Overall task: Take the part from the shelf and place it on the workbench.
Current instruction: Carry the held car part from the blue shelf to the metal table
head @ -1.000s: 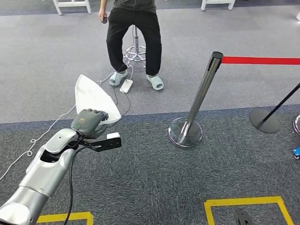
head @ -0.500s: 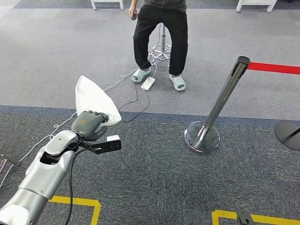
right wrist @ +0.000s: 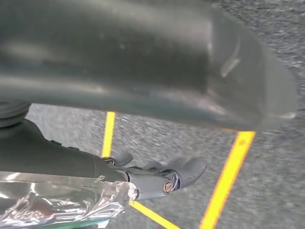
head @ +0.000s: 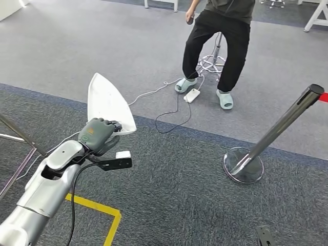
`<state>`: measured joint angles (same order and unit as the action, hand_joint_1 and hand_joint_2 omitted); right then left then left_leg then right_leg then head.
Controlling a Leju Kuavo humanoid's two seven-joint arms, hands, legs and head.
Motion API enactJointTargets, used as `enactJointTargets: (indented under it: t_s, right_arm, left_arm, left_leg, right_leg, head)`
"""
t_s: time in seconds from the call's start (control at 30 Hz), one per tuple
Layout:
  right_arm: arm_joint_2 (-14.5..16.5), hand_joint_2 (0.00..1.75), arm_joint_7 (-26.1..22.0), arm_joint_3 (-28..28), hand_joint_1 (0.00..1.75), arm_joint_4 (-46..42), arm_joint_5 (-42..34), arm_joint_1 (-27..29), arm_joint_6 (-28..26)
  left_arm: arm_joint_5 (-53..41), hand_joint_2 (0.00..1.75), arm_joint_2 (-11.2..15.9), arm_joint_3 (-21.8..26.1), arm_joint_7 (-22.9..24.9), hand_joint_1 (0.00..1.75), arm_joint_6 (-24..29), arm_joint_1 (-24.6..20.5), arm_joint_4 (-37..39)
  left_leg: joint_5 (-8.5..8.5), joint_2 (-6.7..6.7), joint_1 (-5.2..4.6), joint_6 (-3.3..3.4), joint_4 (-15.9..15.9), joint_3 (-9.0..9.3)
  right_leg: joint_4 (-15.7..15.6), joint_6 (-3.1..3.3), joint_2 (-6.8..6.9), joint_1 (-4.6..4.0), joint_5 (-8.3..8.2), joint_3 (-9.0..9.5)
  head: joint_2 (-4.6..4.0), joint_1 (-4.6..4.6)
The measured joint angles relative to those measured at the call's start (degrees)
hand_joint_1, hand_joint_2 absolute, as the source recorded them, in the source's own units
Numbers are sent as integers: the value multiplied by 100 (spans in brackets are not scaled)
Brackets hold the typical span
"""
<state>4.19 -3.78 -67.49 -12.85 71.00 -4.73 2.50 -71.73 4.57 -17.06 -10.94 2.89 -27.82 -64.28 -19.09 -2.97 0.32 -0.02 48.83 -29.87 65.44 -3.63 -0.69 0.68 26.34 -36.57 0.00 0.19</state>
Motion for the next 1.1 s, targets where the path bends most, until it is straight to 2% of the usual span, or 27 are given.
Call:
enactJointTargets:
  t_s: [0.07,0.1,0.13,0.2,0.27,0.33,0.37,0.4,0.43,0.47,0.5,0.57,0.6,0.63,0.7,0.73,0.77,0.8,0.83,0.87,0.9,0.93,0.97,1.0,1.03,1.07,1.1]
  right_arm:
    - [-3,0,-16,3,0,0,3,-2,-1]
    - [-4,0,-18,5,0,0,6,-4,-1]
    - [-4,0,-20,7,0,0,8,-8,-2]
    - [-6,0,-22,8,0,0,11,-21,-5]
    - [-5,0,-32,7,0,0,13,-27,-7]
    - [-5,0,-35,7,0,0,15,-16,-7]
    - [-5,0,-30,7,0,0,17,-10,-8]
    - [-5,0,-24,7,0,0,21,-9,-10]
    - [-5,0,-19,7,0,0,25,-11,-14]
    - [-6,0,-18,7,0,0,30,-16,-19]
    - [-6,0,-20,7,0,0,34,-20,-24]
    - [-5,0,-26,7,0,0,38,-22,-28]
    - [-5,0,-22,8,0,0,39,-22,-29]
    - [-5,0,-14,8,0,0,39,-22,-30]
    - [-5,0,4,8,0,0,38,-31,-33]
    - [-5,0,5,8,0,0,37,-39,-37]
    - [-4,0,1,9,0,0,37,-45,-40]
    - [-3,0,-3,10,0,0,36,-45,-45]
    - [-2,0,-8,12,0,0,36,-37,-49]
    - [-2,0,-9,13,0,0,36,-26,-52]
    - [-2,0,-9,13,0,0,36,-17,-55]
    - [-1,0,-9,13,0,0,36,-12,-55]
    - [-1,0,-8,13,0,0,36,-11,-54]
    - [0,0,-3,13,0,0,37,-12,-53]
    - [1,0,6,13,0,0,37,-12,-52]
    - [2,0,16,13,0,1,38,-12,-50]
    - [4,0,25,13,0,1,39,-10,-48]
  left_arm:
    - [23,175,10,-87,-12,175,-13,-8,-126]
    - [30,175,14,-118,-14,175,-15,-13,-174]
    - [33,175,21,-144,-15,175,-16,-15,-206]
    - [42,175,55,-181,-19,175,-20,2,-244]
    - [76,175,85,-223,-38,175,-22,7,-281]
    - [131,175,91,-296,-67,175,-32,-9,-356]
    - [157,175,91,-350,-76,175,-45,-14,-406]
    - [184,175,90,-414,-79,175,-62,-12,-465]
    - [209,175,90,-486,-80,175,-80,-9,-534]
    - [236,175,92,-560,-80,175,-96,-6,-614]
    - [259,175,95,-639,-79,175,-109,-8,-709]
    - [290,175,93,-802,-78,175,-129,-24,-909]
    - [299,175,86,-882,-74,175,-138,-35,-998]
    - [307,175,78,-956,-68,175,-147,-37,-1070]
    - [319,175,72,-1078,-43,175,-167,-12,-1180]
    - [332,175,79,-1127,-23,175,-174,8,-1229]
    - [352,175,85,-1172,-2,175,-177,20,-1275]
    - [376,175,90,-1218,18,175,-178,24,-1321]
    - [396,175,91,-1263,31,175,-179,28,-1357]
    - [410,175,89,-1306,38,175,-180,36,-1383]
    - [414,175,89,-1347,38,175,-181,53,-1400]
    - [415,175,92,-1381,39,175,-184,74,-1409]
    - [418,175,96,-1410,40,175,-188,91,-1420]
    - [426,175,102,-1433,41,175,-192,100,-1435]
    - [437,175,105,-1452,43,175,-199,102,-1455]
    - [453,175,107,-1468,44,175,-209,97,-1478]
    - [476,175,107,-1491,45,175,-222,92,-1500]
  left_leg:
    - [0,-142,16,-54,15,-7]
    - [9,-199,18,-84,14,-22]
    - [24,-256,18,-118,10,-42]
    - [53,-339,30,-172,-18,-73]
    - [-107,-184,17,-211,187,-187]
    - [-526,75,-7,-232,931,-537]
    - [-736,135,-9,-240,1404,-758]
    - [-864,162,-9,-242,1773,-931]
    - [-878,176,-8,-239,1940,-1006]
    - [-779,192,-9,-231,1867,-965]
    - [-591,237,-14,-215,1568,-807]
    - [-197,518,-48,-163,720,-342]
    - [-98,649,-68,-133,361,-149]
    - [-64,733,-84,-105,146,-36]
    - [-89,647,-88,-61,8,23]
    - [-79,579,-78,-38,-3,32]
    - [-70,515,-64,-11,-17,44]
    - [-59,450,-48,16,-32,56]
    - [-51,386,-40,36,-39,59]
    - [-46,321,-37,50,-40,57]
    - [-43,251,-37,54,-42,57]
    - [-39,181,-35,52,-42,58]
    - [-35,110,-30,47,-42,60]
    - [-30,36,-20,37,-42,66]
    - [-26,-35,-6,17,-41,71]
    - [-24,-101,1,-10,-37,67]
    - [-18,-167,6,-40,-29,54]
  right_leg:
    - [-913,-8,-273,40,-393,430]
    - [-1211,1,-379,55,-483,582]
    - [-1360,20,-430,59,-506,662]
    - [-1414,97,-323,47,-512,691]
    - [-1453,179,-199,44,-537,698]
    - [-1487,230,-60,35,-555,701]
    - [-1493,241,16,28,-556,700]
    - [-1496,246,92,24,-554,701]
    - [-1497,248,164,23,-549,703]
    - [-1497,248,229,23,-543,710]
    - [-1497,242,292,23,-535,724]
    - [-1491,203,406,7,-502,765]
    - [-1481,173,462,-8,-483,779]
    - [-1479,143,522,-22,-468,790]
    - [-1487,85,646,-27,-442,817]
    - [-1469,53,615,-17,-402,823]
    - [-1342,24,516,-7,-298,781]
    - [-1069,-1,377,-1,-130,666]
    - [-658,-15,221,2,80,478]
    - [-172,-19,136,-1,291,248]
    - [246,-20,98,-4,432,34]
    - [469,-18,84,-6,458,-97]
    - [442,-12,75,-5,367,-112]
    - [162,-9,47,-1,173,0]
    - [-279,-10,-42,11,-65,202]
    - [-742,-17,-195,28,-269,425]
    - [-1131,-15,-330,49,-398,623]
  head:
    - [0,8]
    - [0,7]
    - [0,4]
    - [0,-14]
    - [0,-41]
    - [0,-64]
    - [0,-71]
    - [0,-69]
    - [0,-70]
    - [0,-71]
    - [0,-71]
    - [0,-75]
    - [0,-76]
    - [0,-75]
    - [0,-73]
    - [0,-71]
    - [0,-71]
    - [0,-59]
    - [0,-47]
    - [0,-37]
    - [0,-28]
    - [0,-27]
    - [0,-28]
    - [0,-28]
    - [0,-28]
    - [0,-23]
    - [0,-21]
